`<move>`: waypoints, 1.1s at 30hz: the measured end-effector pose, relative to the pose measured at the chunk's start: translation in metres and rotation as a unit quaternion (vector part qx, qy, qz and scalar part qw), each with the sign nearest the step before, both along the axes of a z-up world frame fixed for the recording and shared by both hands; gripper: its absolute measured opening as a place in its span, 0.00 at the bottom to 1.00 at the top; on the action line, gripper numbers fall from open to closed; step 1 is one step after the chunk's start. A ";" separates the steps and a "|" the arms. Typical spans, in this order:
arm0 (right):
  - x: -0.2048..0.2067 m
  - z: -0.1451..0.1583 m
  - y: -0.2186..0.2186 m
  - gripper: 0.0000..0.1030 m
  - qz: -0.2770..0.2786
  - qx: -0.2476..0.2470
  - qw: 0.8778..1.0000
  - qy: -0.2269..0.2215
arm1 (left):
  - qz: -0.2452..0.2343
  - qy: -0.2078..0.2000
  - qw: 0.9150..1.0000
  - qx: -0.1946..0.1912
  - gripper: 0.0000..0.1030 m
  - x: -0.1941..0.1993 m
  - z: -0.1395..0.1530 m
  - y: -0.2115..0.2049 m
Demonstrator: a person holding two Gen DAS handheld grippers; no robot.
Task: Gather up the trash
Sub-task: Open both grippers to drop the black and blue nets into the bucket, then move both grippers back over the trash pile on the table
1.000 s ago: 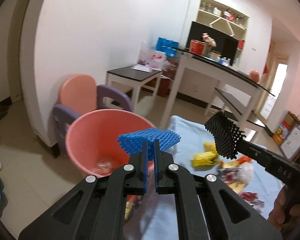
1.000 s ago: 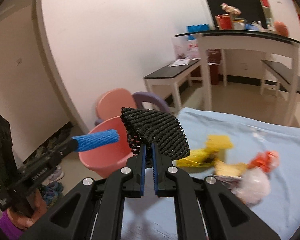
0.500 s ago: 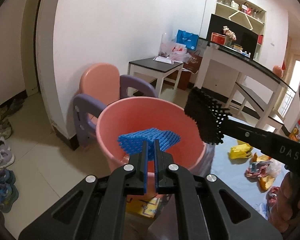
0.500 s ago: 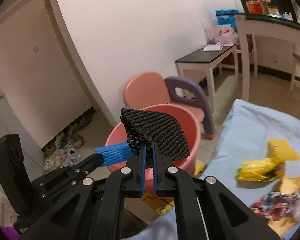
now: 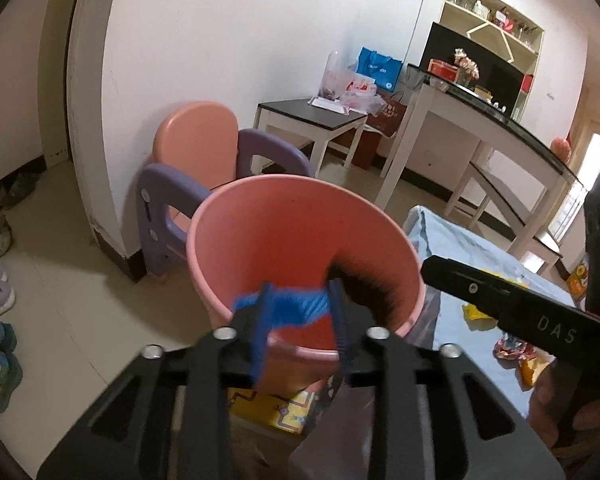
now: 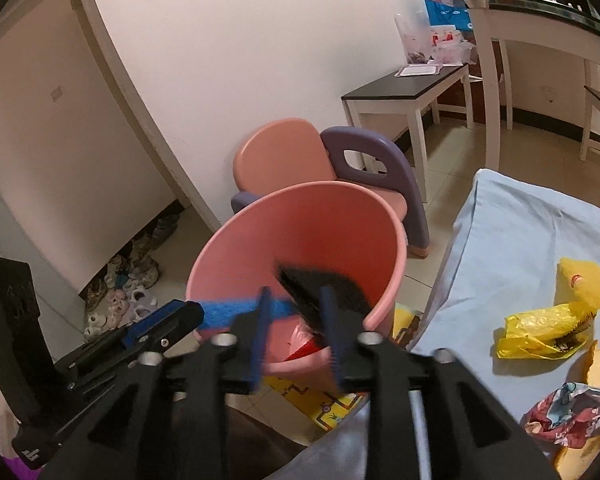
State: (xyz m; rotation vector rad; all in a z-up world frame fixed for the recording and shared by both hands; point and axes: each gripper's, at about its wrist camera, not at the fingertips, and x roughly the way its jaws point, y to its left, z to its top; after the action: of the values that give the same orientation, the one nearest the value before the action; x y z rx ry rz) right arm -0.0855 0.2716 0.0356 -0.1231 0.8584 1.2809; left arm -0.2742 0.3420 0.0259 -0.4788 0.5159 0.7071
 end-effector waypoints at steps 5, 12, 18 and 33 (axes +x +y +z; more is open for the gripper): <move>-0.001 0.001 -0.006 0.33 -0.005 -0.002 1.000 -0.007 | -0.004 -0.008 1.000 0.005 0.32 -0.003 0.005 -0.003; -0.009 0.008 -0.019 0.34 -0.010 -0.002 1.000 -0.021 | -0.008 -0.012 1.000 0.006 0.32 -0.007 0.012 -0.013; -0.013 0.013 -0.040 0.46 -0.023 0.000 0.999 -0.028 | -0.012 -0.008 1.000 0.010 0.32 -0.010 0.017 -0.024; -0.018 0.021 -0.109 0.46 -0.060 -0.012 0.997 -0.041 | -0.060 0.009 0.998 0.025 0.32 0.006 0.024 -0.073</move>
State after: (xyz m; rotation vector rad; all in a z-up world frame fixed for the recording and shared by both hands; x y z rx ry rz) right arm -0.1032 0.1624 0.0568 -0.1403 0.7984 1.1460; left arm -0.2686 0.2691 0.0501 -0.3913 0.5373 0.6081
